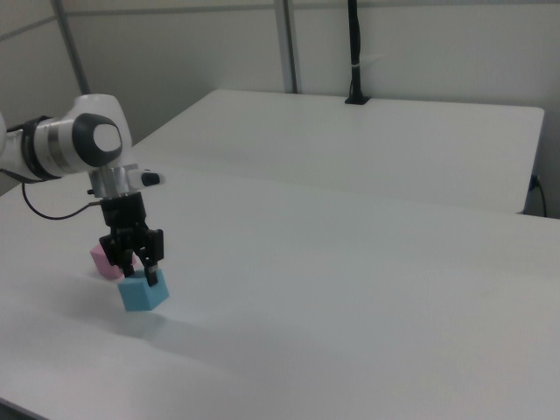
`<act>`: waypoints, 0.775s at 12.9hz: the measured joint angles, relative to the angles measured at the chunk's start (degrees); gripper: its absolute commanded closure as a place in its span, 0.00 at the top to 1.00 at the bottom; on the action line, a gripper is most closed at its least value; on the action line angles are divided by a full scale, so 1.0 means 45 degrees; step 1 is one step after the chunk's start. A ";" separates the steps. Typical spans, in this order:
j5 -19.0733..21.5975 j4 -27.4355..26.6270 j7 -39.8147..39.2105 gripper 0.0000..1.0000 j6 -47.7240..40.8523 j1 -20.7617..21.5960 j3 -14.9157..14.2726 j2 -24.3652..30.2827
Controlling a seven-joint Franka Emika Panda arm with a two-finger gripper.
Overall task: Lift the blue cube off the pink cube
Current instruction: 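Carry the light-blue cube beside the pink cube and lower it onto the table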
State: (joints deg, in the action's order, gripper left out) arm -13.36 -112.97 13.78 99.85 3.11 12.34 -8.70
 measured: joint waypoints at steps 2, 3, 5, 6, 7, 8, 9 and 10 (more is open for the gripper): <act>-0.0001 -0.0395 -0.0031 0.52 0.1181 -0.0279 -0.0291 -0.0025; -0.0001 -0.0490 -0.0031 0.52 0.1590 -0.0400 -0.0303 -0.0073; -0.0001 -0.0607 -0.0031 0.55 0.2404 -0.0649 -0.0321 -0.0302; -0.0001 -0.0622 -0.0031 0.68 0.2750 -0.0791 -0.0333 -0.0441; -0.0001 -0.0624 -0.0031 0.92 0.2840 -0.0853 -0.0337 -0.0531; -0.0001 -0.0618 -0.0031 1.00 0.2865 -0.0879 -0.0347 -0.0618; 0.0000 -0.0615 -0.0030 1.00 0.2866 -0.0884 -0.0352 -0.0616; 0.0000 -0.0621 -0.0029 1.00 0.2866 -0.0885 -0.0373 -0.0630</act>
State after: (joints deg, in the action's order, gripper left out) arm -13.37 -115.76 13.65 112.74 -0.87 10.66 -11.54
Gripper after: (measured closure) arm 0.286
